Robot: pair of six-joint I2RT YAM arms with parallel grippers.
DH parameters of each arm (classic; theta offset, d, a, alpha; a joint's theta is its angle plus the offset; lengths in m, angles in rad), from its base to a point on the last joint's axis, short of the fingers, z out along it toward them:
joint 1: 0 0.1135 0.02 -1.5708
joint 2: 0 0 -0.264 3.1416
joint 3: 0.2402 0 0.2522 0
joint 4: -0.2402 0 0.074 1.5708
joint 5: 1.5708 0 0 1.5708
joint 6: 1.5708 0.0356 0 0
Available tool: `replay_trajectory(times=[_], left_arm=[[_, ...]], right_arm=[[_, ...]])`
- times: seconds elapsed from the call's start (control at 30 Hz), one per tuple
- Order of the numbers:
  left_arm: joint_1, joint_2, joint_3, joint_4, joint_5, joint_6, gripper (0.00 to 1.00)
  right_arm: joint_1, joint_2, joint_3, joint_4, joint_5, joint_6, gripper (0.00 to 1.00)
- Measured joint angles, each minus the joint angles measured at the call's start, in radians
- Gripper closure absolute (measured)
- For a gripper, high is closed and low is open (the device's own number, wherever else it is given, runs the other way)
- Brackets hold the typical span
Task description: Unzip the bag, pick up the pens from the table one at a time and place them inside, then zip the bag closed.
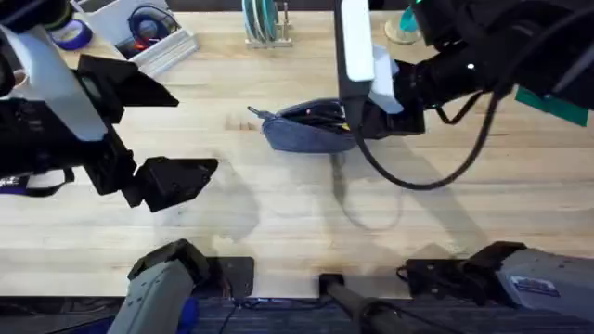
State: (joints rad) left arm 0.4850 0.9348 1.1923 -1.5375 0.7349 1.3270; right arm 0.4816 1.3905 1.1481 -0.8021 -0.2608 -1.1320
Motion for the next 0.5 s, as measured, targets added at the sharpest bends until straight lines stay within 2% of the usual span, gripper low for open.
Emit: replay_trajectory(times=[0.5], left_arm=[[0.0, 0.0, 0.0, 0.0, 0.0, 0.0, 0.006]], right_arm=[[0.0, 0.185, 0.0, 0.178, -0.01, -0.03, 0.97]])
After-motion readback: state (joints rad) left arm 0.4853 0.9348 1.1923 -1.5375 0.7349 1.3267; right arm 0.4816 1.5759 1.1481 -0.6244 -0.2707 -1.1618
